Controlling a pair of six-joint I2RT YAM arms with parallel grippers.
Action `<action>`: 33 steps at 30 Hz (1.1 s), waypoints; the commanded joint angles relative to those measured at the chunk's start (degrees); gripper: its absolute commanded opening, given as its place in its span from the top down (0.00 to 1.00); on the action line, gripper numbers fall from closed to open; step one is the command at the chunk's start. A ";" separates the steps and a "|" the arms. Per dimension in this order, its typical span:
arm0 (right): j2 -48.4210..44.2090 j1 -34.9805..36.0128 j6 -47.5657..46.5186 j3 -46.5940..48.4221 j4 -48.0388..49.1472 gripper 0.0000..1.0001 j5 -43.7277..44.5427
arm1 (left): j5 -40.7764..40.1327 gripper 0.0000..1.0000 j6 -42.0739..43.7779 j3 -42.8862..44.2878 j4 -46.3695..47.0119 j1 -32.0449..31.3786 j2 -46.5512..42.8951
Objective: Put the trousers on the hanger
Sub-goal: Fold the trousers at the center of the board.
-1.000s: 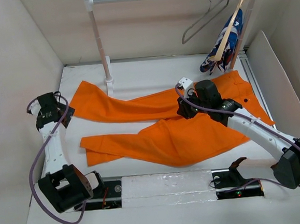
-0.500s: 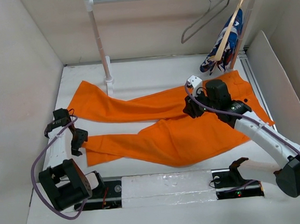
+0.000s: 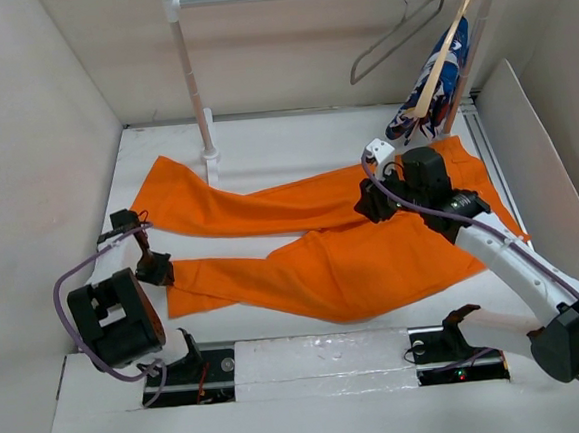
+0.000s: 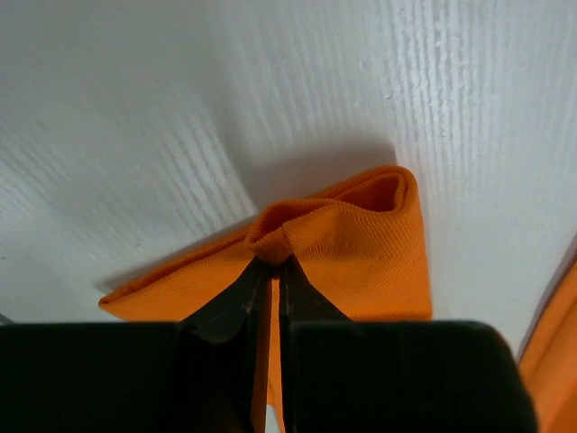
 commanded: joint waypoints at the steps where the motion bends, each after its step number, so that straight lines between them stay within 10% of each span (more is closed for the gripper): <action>1: -0.83 -0.38 -0.46 2.48 0.81 0.58 -0.99 | 0.20 1.00 1.42 3.71 3.15 0.46 0.67; 10: 0.22 -4.15 -1.34 0.20 -4.10 0.58 3.93 | -6.75 1.00 4.59 24.88 1.31 5.04 4.36; 19: 0.83 -12.16 -1.43 -2.26 -5.34 0.53 2.35 | 5.83 1.00 3.54 33.15 -3.33 2.77 -4.51; 29: 0.49 -20.14 3.74 -9.55 -9.47 0.49 -2.39 | -22.08 1.00 0.72 31.94 -16.52 -3.04 -18.83; 33: 1.27 -29.20 5.42 -12.02 -12.26 0.70 -8.01 | -24.25 1.00 0.98 35.81 -15.58 -6.38 -19.98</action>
